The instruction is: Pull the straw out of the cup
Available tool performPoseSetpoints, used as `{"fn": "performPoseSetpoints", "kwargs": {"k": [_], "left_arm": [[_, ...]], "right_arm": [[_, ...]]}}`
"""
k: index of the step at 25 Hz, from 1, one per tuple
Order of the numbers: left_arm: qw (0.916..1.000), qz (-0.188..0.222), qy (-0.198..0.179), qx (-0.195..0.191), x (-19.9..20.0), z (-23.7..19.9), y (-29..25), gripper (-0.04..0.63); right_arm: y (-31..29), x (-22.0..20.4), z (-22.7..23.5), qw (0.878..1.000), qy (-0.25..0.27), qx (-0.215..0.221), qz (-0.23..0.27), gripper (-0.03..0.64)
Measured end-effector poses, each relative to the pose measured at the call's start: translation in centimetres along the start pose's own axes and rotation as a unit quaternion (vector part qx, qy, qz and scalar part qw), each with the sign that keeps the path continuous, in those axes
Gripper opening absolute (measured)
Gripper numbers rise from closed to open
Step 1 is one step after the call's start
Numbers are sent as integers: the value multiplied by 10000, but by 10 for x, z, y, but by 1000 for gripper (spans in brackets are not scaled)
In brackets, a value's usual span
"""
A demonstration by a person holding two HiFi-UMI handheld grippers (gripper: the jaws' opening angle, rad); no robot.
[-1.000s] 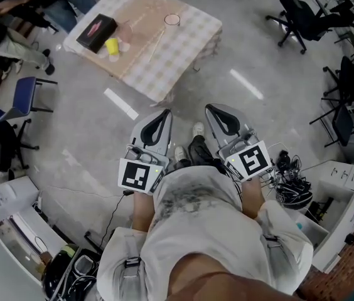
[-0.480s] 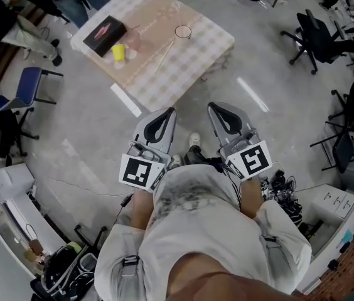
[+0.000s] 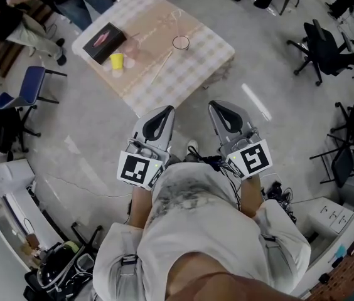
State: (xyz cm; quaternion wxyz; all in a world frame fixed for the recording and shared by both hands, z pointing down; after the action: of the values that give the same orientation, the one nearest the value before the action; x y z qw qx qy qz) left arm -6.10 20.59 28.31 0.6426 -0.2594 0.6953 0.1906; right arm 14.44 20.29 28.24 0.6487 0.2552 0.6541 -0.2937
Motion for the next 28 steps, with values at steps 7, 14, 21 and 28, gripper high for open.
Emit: {"fn": "performPoseSetpoints", "kwargs": {"k": [7, 14, 21, 28], "left_arm": [[9999, -65, 33, 69, -1, -5, -25, 2], [10000, -50, 63, 38, -5, -24, -51, 2], [9999, -71, 64, -30, -5, -57, -82, 2], [9998, -156, 108, -99, -6, -94, -116, 2]], "right_arm": [[-7, -1, 27, 10000, -20, 44, -43, 11], [-25, -5, 48, 9998, 11, -16, -174, 11], [-66, 1, 73, 9999, 84, -99, -37, 11], [-105, -7, 98, 9993, 24, -114, -346, 11]]}}
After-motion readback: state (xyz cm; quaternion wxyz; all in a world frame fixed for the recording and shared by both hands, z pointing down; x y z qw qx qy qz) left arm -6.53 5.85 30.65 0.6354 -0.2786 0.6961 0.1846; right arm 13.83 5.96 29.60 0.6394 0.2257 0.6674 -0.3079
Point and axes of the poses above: the fingertips, and each gripper's own axes: y backward along the fingers, z to its right, x out of its top, the point moved 9 cm from there along y, backward along the fingers, and after that the axes turned 5 degrees about x, right-handed, at the moved point
